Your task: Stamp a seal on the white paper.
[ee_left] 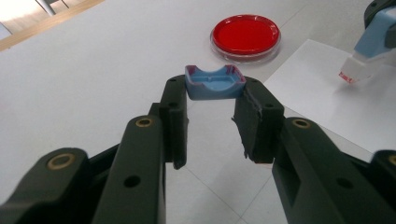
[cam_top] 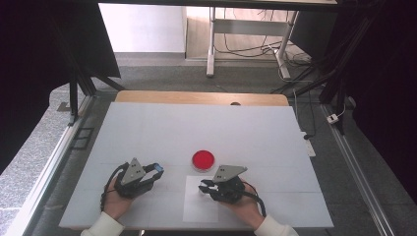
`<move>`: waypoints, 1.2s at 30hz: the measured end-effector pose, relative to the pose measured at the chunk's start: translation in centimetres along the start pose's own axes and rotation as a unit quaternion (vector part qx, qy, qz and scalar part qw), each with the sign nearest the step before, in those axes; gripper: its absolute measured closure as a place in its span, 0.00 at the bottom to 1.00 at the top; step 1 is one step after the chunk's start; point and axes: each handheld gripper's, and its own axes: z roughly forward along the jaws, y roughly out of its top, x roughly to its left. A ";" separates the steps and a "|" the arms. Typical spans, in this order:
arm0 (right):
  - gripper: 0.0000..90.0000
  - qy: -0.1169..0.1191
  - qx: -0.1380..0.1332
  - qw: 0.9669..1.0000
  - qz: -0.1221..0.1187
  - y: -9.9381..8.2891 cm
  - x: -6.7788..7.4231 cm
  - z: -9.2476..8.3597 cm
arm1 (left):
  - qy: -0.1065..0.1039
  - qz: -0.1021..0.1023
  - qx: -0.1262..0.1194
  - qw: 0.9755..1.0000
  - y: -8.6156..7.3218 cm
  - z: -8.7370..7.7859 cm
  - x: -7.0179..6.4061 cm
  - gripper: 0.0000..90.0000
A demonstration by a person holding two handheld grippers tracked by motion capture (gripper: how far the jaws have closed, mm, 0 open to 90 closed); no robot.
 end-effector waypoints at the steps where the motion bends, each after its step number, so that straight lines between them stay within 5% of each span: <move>1: 0.84 -0.002 0.002 1.000 -0.003 0.0 0.0 0.1 | 0.000 0.000 0.000 1.000 0.0 0.0 0.0 0.72; 36: 0.84 -0.006 0.013 1.000 -0.013 -0.4 0.1 1.0 | 0.000 -0.002 0.000 1.000 0.0 0.0 0.0 0.72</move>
